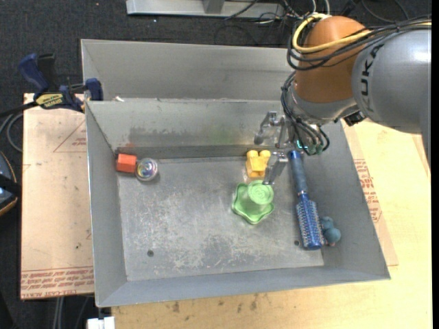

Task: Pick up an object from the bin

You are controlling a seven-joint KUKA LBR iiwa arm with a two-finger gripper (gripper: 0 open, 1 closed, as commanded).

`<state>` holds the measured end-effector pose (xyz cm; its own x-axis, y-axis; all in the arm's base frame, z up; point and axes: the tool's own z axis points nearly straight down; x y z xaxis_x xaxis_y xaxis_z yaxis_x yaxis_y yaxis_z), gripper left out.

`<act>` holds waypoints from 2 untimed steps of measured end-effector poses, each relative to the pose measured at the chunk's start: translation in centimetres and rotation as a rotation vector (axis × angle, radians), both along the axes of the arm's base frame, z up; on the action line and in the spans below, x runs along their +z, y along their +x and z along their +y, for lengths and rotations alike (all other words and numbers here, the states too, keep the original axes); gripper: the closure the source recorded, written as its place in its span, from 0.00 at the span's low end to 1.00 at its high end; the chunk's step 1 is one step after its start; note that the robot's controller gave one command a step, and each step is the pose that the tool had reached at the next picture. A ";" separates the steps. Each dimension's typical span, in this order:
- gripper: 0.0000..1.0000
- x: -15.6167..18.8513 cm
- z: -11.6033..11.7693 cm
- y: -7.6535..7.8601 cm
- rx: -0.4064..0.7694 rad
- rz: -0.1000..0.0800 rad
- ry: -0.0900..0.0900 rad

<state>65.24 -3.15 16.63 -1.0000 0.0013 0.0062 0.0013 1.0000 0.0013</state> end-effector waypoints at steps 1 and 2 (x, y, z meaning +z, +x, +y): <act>0.00 -4.0 -1.8 -0.1 -0.001 -0.015 -0.001; 0.00 -6.6 -1.5 0.0 0.032 -0.037 -0.002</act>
Offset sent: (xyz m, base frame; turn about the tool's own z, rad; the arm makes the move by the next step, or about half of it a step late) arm -0.0080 -0.0347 -0.0904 0.0036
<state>65.27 -4.70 10.05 -0.9991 -0.0306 -0.0309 -0.0306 0.9995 -0.0011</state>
